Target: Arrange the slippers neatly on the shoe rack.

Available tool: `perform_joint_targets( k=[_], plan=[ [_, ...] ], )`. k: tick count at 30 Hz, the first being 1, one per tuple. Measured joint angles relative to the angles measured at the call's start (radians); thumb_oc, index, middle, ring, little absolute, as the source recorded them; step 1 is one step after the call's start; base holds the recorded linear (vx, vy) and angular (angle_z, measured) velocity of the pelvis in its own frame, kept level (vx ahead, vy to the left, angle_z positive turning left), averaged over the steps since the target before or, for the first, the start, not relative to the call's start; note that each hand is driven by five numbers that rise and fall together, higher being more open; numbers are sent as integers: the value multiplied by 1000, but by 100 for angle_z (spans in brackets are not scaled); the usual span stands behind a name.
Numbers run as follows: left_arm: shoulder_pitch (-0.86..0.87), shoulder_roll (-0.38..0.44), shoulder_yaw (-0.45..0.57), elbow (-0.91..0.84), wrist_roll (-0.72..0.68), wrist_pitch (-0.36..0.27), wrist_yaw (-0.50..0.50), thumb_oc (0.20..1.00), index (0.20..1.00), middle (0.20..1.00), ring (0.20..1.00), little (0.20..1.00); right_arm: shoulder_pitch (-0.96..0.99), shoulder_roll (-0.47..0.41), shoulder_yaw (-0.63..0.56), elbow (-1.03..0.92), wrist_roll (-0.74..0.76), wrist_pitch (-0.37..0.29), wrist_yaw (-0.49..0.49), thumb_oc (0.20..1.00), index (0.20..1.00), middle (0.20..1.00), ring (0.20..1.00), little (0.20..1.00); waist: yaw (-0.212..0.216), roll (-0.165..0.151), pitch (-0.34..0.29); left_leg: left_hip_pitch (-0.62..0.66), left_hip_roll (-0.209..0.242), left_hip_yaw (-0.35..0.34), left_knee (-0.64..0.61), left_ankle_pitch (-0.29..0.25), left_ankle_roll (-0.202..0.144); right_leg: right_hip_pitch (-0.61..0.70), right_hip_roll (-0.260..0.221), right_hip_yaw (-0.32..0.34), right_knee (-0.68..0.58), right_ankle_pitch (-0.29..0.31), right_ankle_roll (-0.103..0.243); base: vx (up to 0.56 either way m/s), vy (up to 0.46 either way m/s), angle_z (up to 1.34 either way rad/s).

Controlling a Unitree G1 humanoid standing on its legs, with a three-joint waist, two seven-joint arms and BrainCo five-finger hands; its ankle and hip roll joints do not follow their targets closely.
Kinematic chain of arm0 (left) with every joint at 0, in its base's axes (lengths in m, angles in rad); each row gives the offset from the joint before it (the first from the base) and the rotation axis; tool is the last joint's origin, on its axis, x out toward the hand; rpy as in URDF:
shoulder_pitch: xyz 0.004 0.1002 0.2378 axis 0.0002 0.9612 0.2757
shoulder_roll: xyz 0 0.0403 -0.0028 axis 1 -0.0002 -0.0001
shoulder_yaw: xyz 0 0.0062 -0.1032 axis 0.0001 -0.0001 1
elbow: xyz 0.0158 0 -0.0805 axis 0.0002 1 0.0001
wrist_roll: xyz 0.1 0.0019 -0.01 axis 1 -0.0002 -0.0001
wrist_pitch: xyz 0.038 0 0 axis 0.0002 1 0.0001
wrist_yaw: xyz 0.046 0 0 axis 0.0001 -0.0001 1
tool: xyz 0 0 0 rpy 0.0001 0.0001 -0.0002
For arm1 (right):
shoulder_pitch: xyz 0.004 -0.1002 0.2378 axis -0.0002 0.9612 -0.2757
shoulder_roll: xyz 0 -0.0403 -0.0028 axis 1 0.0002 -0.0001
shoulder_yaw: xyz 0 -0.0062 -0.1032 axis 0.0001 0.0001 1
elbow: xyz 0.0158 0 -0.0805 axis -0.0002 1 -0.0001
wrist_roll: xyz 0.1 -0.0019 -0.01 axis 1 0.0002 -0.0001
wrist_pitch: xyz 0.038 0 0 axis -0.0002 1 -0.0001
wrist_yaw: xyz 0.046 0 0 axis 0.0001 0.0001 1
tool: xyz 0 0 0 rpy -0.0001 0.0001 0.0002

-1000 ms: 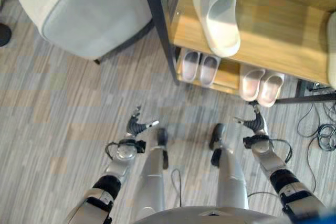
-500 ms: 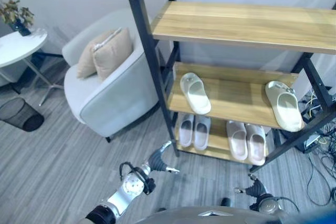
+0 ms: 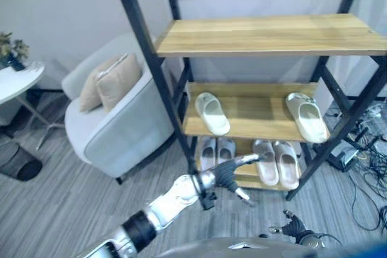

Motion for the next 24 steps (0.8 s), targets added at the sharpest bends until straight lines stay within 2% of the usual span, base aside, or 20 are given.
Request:
perform_joint_targets(
  k=[2, 6, 8, 10, 13, 14, 15, 17, 21, 24],
  plan=[
    [-25, -31, -5, 104, 44, 6, 36, 1000, 1000, 1000, 1000, 1000, -1, 0, 0, -4, 0, 0, 5, 1000, 1000, 1000, 1000, 1000, -13, 3, -2, -1, 2, 10, 0, 0, 0, -8, 4, 11, 0, 3, -4, 13, -63, -16],
    [-143, -58, -10, 247, 184, 10, 193, 1000, 1000, 1000, 1000, 1000, 19, 1, 0, -17, 3, 0, -5, 1000, 1000, 1000, 1000, 1000, -31, 12, -1, -3, 8, 28, 0, -2, 2, -19, 11, 27, 0, 3, -8, 37, -68, -13],
    [-180, -84, -6, 284, 208, 11, 257, 1000, 1000, 1000, 1000, 1000, 36, -3, -1, -22, 6, 0, -18, 1000, 1000, 1000, 1000, 1000, -61, 25, 6, -2, 8, 42, 0, -3, 1, -36, 14, 42, 0, 7, -10, 49, -41, -20],
    [-247, -100, 3, 361, 239, 19, 317, 1000, 1000, 1000, 1000, 1000, 35, -10, -6, -28, 16, -2, -34, 1000, 1000, 1000, 1000, 1000, -93, 50, 16, -10, 5, 65, 0, -5, 1, -60, 13, 60, 2, 9, -9, 34, -11, -34],
    [-334, -81, 32, 383, 278, 30, 385, 1000, 1000, 1000, 1000, 1000, 32, -23, -40, -60, 37, -11, -52, 1000, 1000, 1000, 1000, 1000, -120, 86, 46, -18, -2, 112, 0, -12, 2, -98, 8, 78, 2, 31, -6, 34, 5, -57],
    [-393, -80, 43, 397, 300, 32, 425, 1000, 1000, 1000, 1000, 1000, 28, -37, -46, -74, 41, -15, -60, 1000, 1000, 1000, 1000, 1000, -139, 114, 58, -26, -2, 130, 0, -11, 1, -115, 13, 93, 1, 36, -7, 83, -13, -35],
    [-468, -60, 44, 398, 350, 33, 459, 1000, 1000, 1000, 1000, 1000, 25, -67, -47, -76, 40, -17, -63, 1000, 1000, 1000, 1000, 1000, -147, 141, 63, -42, -3, 137, 0, -12, 0, -134, 12, 100, 0, 37, -6, 83, -19, -21],
    [-520, -43, 96, 398, 365, 47, 513, 1000, 1000, 1000, 1000, 1000, 32, -98, -48, -75, 40, -16, -76, 1000, 1000, 1000, 1000, 1000, -144, 161, 63, -51, -2, 141, 0, -12, -1, -145, 16, 102, 3, 38, -6, 44, -25, -8],
    [-537, -25, 109, 440, 405, 70, 561, 1000, 1000, 1000, 1000, 1000, 42, -105, -48, -104, 40, -21, -88, 1000, 1000, 1000, 1000, 1000, -148, 164, 78, -59, -5, 145, 0, -14, -2, -156, 14, 106, 4, 38, -6, 20, -8, -4],
    [-563, 63, 111, 467, 452, 105, 595, 1000, 1000, 1000, 1000, 1000, 37, -98, -49, -124, 41, -30, -95, 1000, 1000, 1000, 1000, 1000, -152, 159, 87, -86, -13, 163, 0, -13, -2, -198, 13, 129, 4, 50, -4, 0, -6, -17]
  ],
)
